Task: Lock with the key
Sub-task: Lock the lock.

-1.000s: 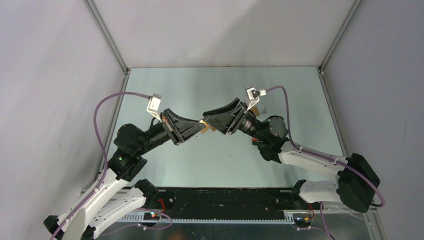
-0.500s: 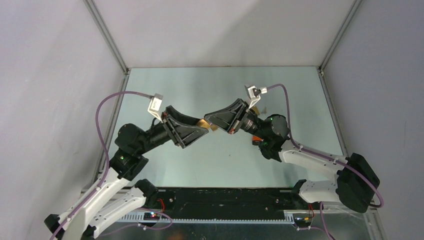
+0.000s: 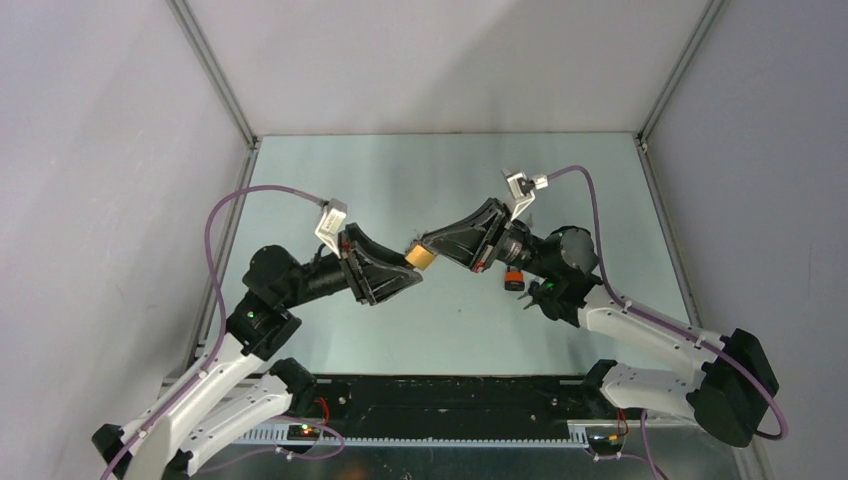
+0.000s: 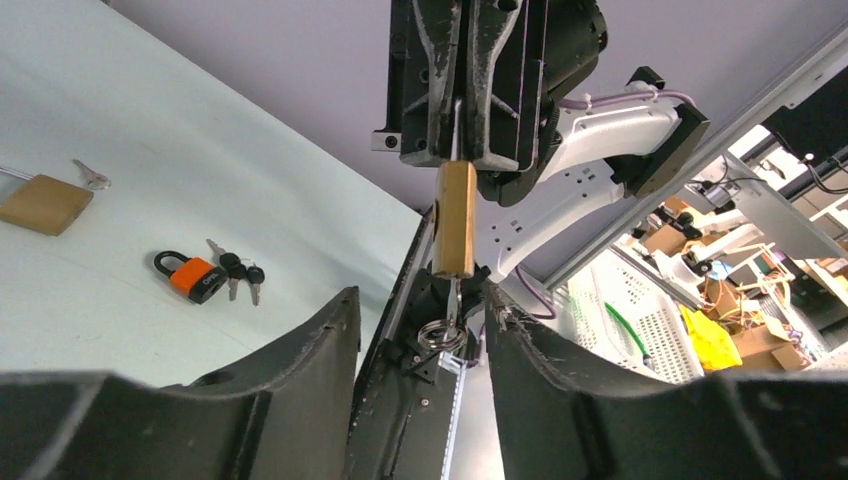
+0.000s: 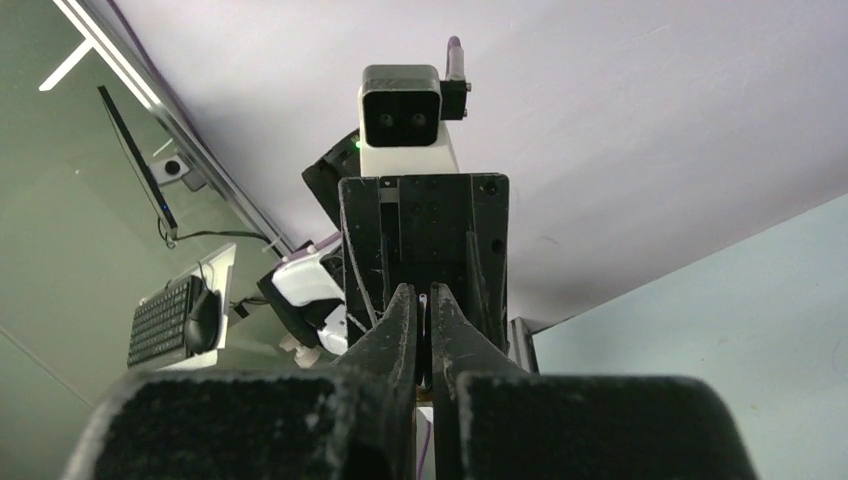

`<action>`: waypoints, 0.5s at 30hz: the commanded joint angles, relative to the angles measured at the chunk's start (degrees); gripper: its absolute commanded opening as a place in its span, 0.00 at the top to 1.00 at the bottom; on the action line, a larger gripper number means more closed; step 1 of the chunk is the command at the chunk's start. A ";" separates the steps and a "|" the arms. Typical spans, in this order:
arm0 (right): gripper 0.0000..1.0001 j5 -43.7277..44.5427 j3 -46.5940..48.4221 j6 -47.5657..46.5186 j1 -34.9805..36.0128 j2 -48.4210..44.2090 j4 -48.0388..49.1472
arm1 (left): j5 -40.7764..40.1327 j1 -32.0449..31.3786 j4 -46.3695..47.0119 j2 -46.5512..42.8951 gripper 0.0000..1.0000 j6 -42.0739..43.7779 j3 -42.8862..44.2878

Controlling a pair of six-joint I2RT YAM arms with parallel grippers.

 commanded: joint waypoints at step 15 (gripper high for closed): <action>1.00 1.23 0.68 -2.49 -3.53 -5.92 2.26 | -1.41 0.19 -5.88 -1.99 1.00 8.12 -0.61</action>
